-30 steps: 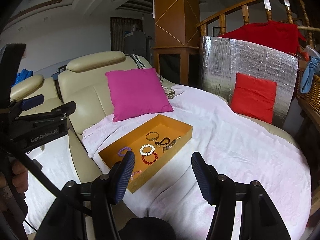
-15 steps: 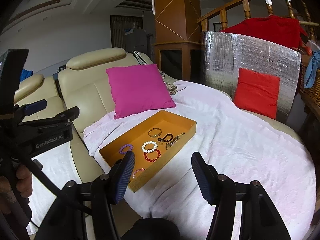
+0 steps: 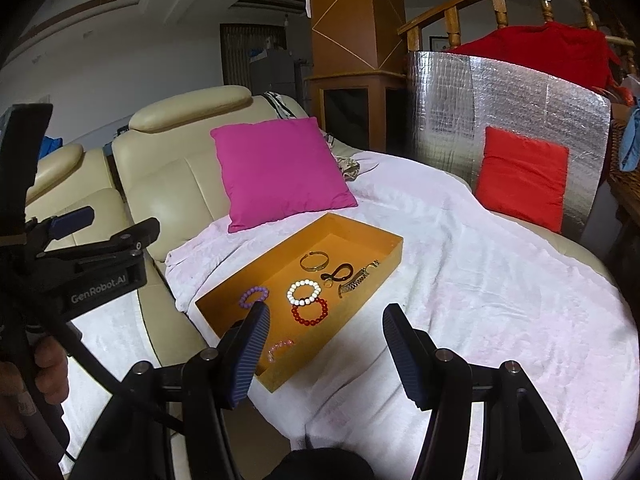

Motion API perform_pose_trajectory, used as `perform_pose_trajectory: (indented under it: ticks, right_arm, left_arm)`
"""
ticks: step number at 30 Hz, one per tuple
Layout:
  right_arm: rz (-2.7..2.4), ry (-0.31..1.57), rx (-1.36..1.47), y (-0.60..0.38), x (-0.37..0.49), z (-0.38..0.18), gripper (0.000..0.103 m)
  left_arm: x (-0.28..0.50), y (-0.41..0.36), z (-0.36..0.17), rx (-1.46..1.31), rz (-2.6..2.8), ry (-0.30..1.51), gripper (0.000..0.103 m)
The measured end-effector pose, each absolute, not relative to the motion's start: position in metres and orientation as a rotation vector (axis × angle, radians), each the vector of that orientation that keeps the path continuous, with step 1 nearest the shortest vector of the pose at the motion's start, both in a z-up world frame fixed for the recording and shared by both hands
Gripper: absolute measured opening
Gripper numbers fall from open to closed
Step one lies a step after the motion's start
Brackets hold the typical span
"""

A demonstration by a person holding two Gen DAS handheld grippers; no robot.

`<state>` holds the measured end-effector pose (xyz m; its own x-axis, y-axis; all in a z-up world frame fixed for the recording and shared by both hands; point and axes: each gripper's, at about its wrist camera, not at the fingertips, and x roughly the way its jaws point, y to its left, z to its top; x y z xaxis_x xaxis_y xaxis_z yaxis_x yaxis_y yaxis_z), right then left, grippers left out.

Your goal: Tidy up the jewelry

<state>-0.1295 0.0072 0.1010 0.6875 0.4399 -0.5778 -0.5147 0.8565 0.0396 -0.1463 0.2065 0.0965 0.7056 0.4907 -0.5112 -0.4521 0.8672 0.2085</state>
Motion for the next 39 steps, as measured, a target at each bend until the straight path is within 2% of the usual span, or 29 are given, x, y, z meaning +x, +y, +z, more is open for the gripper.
perform_pose_trajectory:
  ticks: [39]
  right_arm:
    - [0.507, 0.662, -0.135, 0.050, -0.117, 0.082, 0.063]
  left_arm:
    - [-0.136, 0.247, 0.077, 0.025, 0.498, 0.634, 0.088]
